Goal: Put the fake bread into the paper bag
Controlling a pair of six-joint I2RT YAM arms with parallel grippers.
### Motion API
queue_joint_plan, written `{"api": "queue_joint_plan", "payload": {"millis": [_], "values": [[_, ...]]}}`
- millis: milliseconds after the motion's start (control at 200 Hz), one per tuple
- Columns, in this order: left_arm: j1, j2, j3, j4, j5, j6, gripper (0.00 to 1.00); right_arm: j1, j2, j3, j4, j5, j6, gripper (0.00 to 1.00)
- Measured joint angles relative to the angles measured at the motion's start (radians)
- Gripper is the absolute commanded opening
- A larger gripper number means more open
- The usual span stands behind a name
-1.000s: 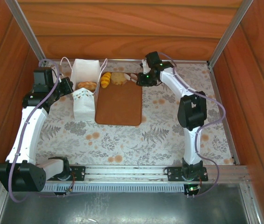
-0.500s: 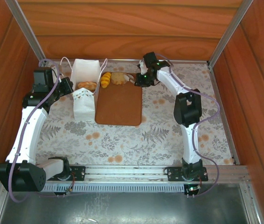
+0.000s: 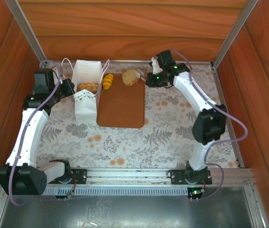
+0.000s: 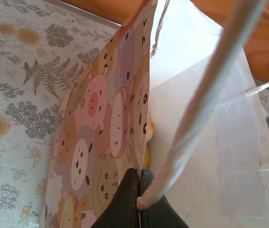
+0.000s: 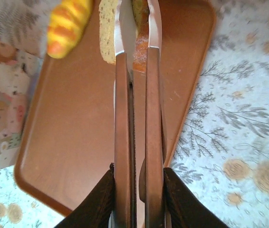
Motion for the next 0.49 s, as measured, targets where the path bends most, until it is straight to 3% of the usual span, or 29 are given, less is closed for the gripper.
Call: {"api": "queue_joint_plan", "payload": {"millis": [260,495], "values": [[0.0,0.0,0.0,0.0,0.0,0.0,0.0,0.008,-0.309,-0.032,-0.009,0.051,-0.014,0.12],[0.0,0.0,0.0,0.0,0.0,-0.001,0.0,0.097,-0.39,0.095,-0.006,0.064,-0.028,0.11]]}}
